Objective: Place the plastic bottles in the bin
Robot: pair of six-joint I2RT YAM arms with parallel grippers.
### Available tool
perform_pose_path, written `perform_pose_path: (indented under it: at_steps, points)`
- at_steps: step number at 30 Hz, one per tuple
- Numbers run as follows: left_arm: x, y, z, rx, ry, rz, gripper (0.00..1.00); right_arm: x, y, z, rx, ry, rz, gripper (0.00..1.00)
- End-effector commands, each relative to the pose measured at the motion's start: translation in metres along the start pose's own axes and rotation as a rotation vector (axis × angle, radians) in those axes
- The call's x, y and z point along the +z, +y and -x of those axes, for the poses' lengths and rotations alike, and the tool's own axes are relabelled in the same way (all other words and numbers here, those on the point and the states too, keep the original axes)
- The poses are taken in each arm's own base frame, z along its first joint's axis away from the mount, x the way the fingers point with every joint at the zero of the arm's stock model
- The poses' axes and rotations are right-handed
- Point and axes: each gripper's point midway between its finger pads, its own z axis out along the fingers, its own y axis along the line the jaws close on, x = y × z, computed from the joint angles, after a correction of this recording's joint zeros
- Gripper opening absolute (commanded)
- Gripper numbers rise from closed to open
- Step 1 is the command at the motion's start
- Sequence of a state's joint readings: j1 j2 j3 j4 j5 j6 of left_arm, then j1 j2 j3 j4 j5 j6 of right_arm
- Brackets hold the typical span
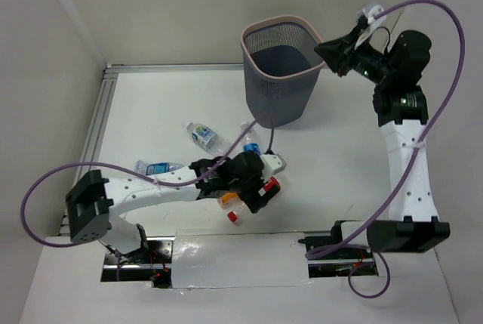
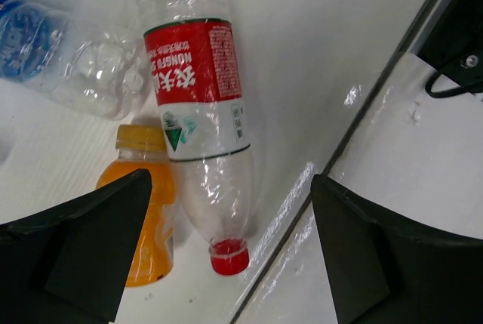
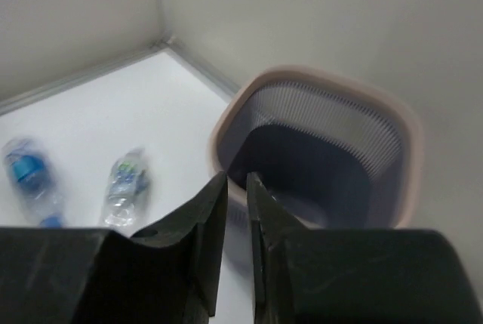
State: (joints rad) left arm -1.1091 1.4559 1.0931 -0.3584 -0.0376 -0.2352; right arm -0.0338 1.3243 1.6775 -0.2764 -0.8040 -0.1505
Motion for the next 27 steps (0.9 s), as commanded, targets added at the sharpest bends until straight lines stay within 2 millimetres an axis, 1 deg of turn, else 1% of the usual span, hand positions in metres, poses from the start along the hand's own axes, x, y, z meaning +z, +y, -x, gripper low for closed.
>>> perform_pose_path:
  at_steps: [1,2,3,4,5,6,7,8,9,10,11,12,13,14,15,17,19,20,21,22,24,25,26,27]
  points:
    - [0.015,0.012,0.014,0.044,0.0,0.156,1.0,-0.016,0.037,-0.061,0.183,0.121,0.093,0.23]
    - [0.021,0.011,0.008,0.055,0.018,0.165,1.0,-0.019,0.041,-0.065,0.18,0.118,0.093,0.28]
    - [0.025,0.015,0.01,0.048,0.019,0.195,1.0,-0.023,0.047,-0.067,0.187,0.114,0.101,0.32]
    - [0.035,0.013,0.005,0.052,0.041,0.21,1.0,-0.03,0.052,-0.075,0.191,0.117,0.092,0.36]
    - [0.04,0.012,0.0,0.064,0.057,0.224,1.0,-0.033,0.054,-0.075,0.185,0.112,0.091,0.42]
    - [0.041,0.018,0.005,0.052,0.052,0.269,1.0,-0.035,0.057,-0.076,0.185,0.112,0.091,0.52]
    - [0.05,0.018,-0.002,0.066,0.077,0.284,1.0,-0.037,0.059,-0.075,0.173,0.113,0.092,0.55]
    - [0.053,0.02,-0.004,0.07,0.092,0.299,1.0,-0.039,0.061,-0.08,0.187,0.132,0.095,0.57]
    - [0.055,0.023,-0.003,0.064,0.09,0.321,1.0,-0.04,0.061,-0.082,0.188,0.141,0.096,0.59]
    - [0.058,0.024,-0.007,0.067,0.102,0.324,1.0,-0.04,0.063,-0.084,0.184,0.144,0.107,0.61]
    - [0.065,0.024,-0.011,0.069,0.114,0.326,1.0,-0.04,0.064,-0.088,0.193,0.152,0.108,0.62]
    - [0.068,0.024,-0.01,0.07,0.115,0.327,1.0,-0.042,0.067,-0.088,0.191,0.148,0.116,0.62]
    - [0.072,0.019,-0.009,0.067,0.119,0.304,1.0,-0.042,0.068,-0.094,0.203,0.158,0.117,0.63]
    - [0.076,0.019,-0.009,0.068,0.123,0.305,1.0,-0.044,0.07,-0.089,0.189,0.144,0.125,0.63]
    - [0.082,0.019,-0.011,0.071,0.136,0.307,1.0,-0.044,0.071,-0.089,0.189,0.144,0.125,0.64]
    - [0.087,0.019,-0.021,0.076,0.17,0.303,1.0,-0.044,0.071,-0.09,0.197,0.15,0.126,0.64]
    - [0.091,0.015,-0.023,0.074,0.18,0.281,0.96,-0.046,0.073,-0.087,0.19,0.144,0.125,0.64]
    - [0.094,0.016,-0.026,0.076,0.19,0.282,0.94,-0.046,0.073,-0.091,0.197,0.15,0.126,0.64]
    - [0.095,0.013,-0.027,0.075,0.194,0.268,0.91,-0.048,0.076,-0.088,0.19,0.143,0.134,0.64]
    - [0.095,0.011,-0.028,0.073,0.197,0.254,0.85,-0.048,0.076,-0.088,0.19,0.143,0.134,0.64]
    - [0.095,0.009,-0.03,0.064,0.208,0.244,0.78,-0.048,0.077,-0.089,0.197,0.148,0.135,0.64]
    - [0.095,0.002,-0.032,0.069,0.211,0.223,0.74,-0.048,0.077,-0.089,0.198,0.148,0.135,0.64]
    - [0.092,0.002,-0.031,0.069,0.211,0.223,0.7,-0.048,0.076,-0.089,0.188,0.148,0.135,0.64]
    - [0.092,0.0,-0.031,0.068,0.214,0.213,0.58,-0.05,0.077,-0.088,0.188,0.15,0.127,0.64]
